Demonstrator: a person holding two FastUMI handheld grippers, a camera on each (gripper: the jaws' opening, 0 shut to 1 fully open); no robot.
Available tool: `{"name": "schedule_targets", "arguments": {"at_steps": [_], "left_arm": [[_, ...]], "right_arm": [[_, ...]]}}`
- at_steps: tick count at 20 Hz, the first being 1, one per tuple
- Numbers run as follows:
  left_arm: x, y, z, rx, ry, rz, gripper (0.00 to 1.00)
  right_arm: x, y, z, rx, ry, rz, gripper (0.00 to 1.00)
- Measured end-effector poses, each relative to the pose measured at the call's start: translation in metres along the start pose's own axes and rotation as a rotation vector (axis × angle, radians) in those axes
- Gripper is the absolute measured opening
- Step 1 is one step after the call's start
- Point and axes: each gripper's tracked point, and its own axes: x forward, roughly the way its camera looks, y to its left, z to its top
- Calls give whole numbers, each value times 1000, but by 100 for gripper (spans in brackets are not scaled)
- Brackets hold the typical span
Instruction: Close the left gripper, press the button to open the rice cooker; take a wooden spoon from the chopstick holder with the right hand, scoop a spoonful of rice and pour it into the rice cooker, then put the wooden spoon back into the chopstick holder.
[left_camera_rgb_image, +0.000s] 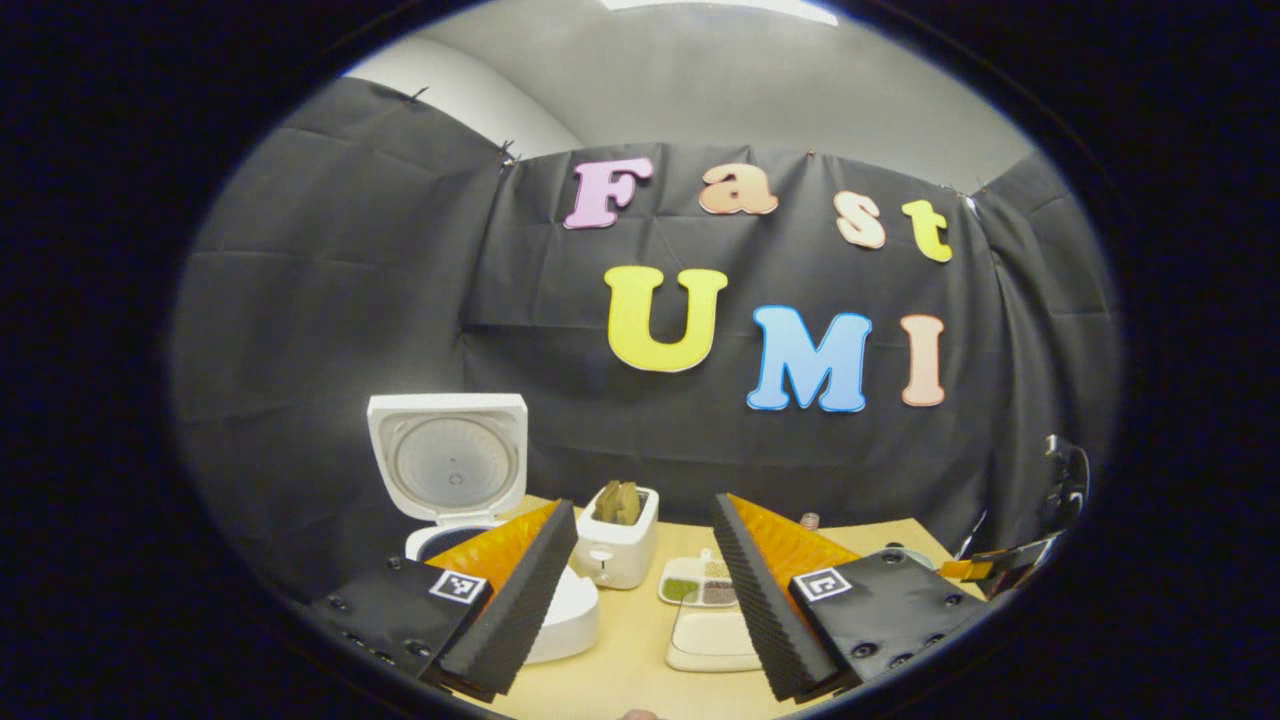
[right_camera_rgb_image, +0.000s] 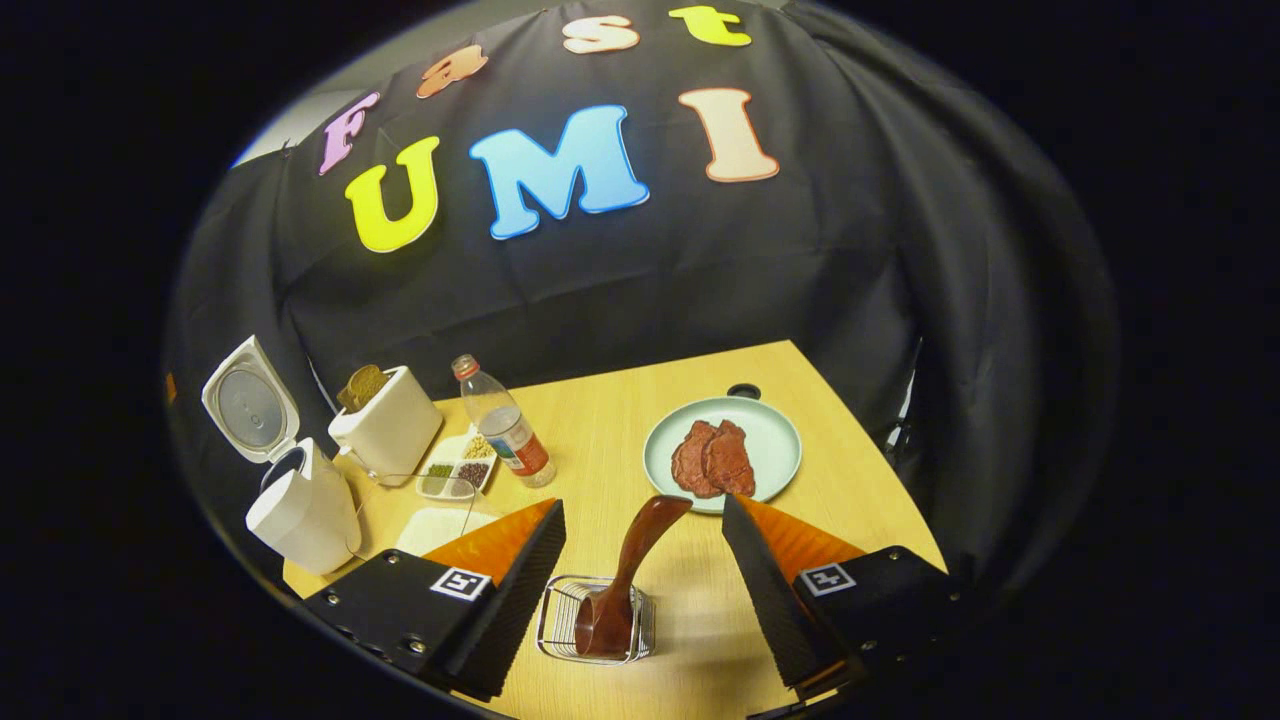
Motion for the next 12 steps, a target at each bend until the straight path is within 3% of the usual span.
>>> {"name": "schedule_targets", "arguments": {"at_steps": [4,7,8,10,11,12], "left_arm": [[-2,-9,-15,-6,38,28,96],[-7,-9,-13,17,45,61,96],[-8,-7,-15,16,53,73,96],[-13,-8,-19,-12,64,87,96],[-13,-7,-18,-22,57,93,96],[-14,-5,-17,-28,55,94,95]], "right_arm": [[29,-4,-21,66,87,35,96],[46,-9,-23,49,96,44,96],[53,-8,-22,61,102,60,80],[60,0,-27,105,143,102,58],[60,3,-27,115,161,127,58],[61,4,-29,134,172,141,48]]}}
